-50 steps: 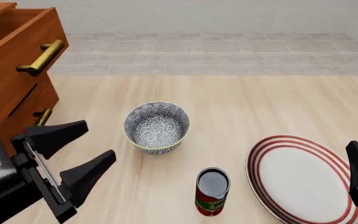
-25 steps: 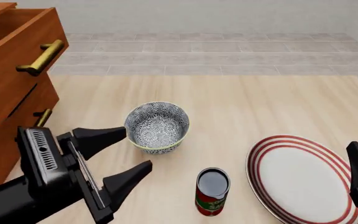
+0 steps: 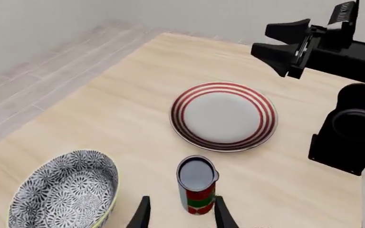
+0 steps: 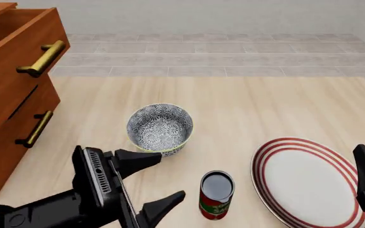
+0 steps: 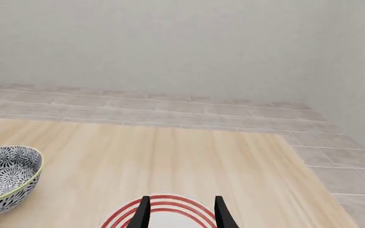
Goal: Put the ketchup in the top drawer of the cabinet.
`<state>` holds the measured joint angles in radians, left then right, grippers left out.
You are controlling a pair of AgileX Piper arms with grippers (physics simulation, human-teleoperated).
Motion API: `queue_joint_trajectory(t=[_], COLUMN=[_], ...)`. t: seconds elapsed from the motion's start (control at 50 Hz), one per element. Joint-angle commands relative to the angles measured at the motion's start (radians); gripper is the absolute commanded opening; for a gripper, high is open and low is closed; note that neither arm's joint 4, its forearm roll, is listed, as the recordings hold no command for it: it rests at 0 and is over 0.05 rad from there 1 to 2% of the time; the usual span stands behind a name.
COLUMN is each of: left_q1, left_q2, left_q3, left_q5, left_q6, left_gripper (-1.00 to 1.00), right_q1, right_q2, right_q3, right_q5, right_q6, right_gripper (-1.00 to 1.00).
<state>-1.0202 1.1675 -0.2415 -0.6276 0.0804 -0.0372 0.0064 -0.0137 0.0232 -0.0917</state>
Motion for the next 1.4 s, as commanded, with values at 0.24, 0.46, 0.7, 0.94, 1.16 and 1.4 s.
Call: queue_joint_trajectory(t=[0.24, 0.46, 0.7, 0.94, 1.16, 1.4], left_q1=[-0.049, -0.042, -0.012, -0.022, -0.03, -0.035], left_q2=[0.249, 0.326, 0.395, 0.442, 0.495, 0.558], left_q3=[-0.016, -0.036, -0.041, -0.074, -0.104, -0.155], left_q5=[-0.159, -0.195, -0.244, -0.249, -0.262, -0.263], left_q6=[-0.012, -0.009, 0.017, 0.014, 0.013, 0.004], left_gripper=[1.0, 1.0, 1.0, 1.0, 1.0, 1.0], right_q1=[-0.004, -0.008, -0.01, -0.002, 0.001, 0.009], right_q2=[-0.002, -0.005, -0.006, -0.005, -0.005, -0.004], right_q3=[0.001, -0.001, -0.002, 0.001, 0.004, 0.01], right_q5=[0.003, 0.005, 0.008, 0.008, 0.008, 0.009], right_q6=[0.002, 0.002, 0.004, 0.004, 0.002, 0.002], right_gripper=[1.0, 1.0, 1.0, 1.0, 1.0, 1.0])
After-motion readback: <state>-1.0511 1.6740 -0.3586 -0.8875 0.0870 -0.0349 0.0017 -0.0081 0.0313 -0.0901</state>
